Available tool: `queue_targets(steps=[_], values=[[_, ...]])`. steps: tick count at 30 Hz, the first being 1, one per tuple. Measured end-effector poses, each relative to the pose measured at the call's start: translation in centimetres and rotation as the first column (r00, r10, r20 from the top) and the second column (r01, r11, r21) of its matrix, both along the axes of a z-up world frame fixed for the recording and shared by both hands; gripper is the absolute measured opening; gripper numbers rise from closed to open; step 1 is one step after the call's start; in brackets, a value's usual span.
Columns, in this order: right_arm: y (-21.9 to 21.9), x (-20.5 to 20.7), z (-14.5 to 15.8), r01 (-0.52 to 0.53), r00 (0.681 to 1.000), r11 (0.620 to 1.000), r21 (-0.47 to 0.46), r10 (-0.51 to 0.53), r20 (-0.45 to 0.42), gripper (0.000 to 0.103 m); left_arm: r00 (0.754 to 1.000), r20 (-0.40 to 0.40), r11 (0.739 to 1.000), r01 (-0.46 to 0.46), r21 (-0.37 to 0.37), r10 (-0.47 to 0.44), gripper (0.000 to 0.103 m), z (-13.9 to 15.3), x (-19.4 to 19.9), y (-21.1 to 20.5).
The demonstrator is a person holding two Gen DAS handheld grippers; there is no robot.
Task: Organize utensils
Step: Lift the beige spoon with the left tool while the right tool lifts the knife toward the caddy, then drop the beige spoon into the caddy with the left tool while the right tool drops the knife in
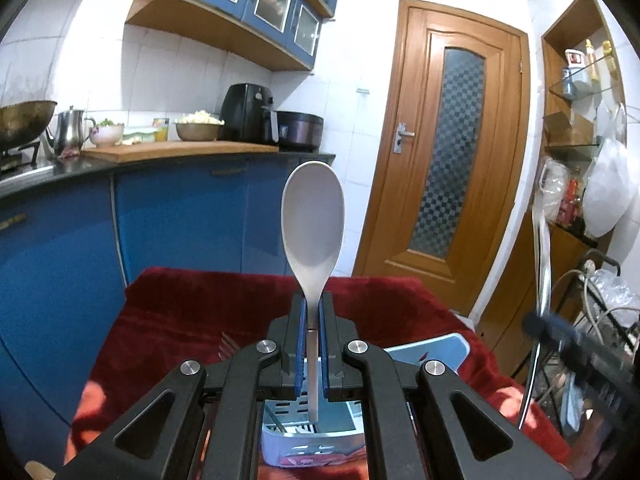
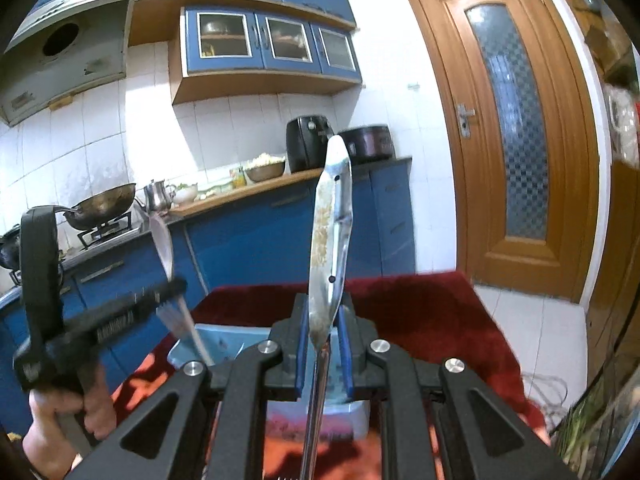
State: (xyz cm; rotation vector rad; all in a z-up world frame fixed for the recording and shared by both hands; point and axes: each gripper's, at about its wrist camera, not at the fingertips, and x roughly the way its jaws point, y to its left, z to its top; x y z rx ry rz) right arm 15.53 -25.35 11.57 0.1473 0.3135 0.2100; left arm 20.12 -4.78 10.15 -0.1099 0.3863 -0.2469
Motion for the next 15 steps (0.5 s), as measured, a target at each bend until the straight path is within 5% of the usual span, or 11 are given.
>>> queue_targets(steps=[7, 15], values=[[1.2, 3.3, -0.6, 0.012, 0.995, 0.999, -0.039, -0.008, 0.097, 0.016, 1.0, -0.01, 1.0, 0.008, 0.004, -0.008, 0.005, -1.8, 0.7, -0.3], [2.1, 5.8, -3.1, 0.002, 0.994, 0.997, -0.075, 0.006, 0.105, 0.016, 1.0, -0.005, 1.0, 0.011, 0.015, -0.011, 0.006, -2.7, 0.7, -0.5]])
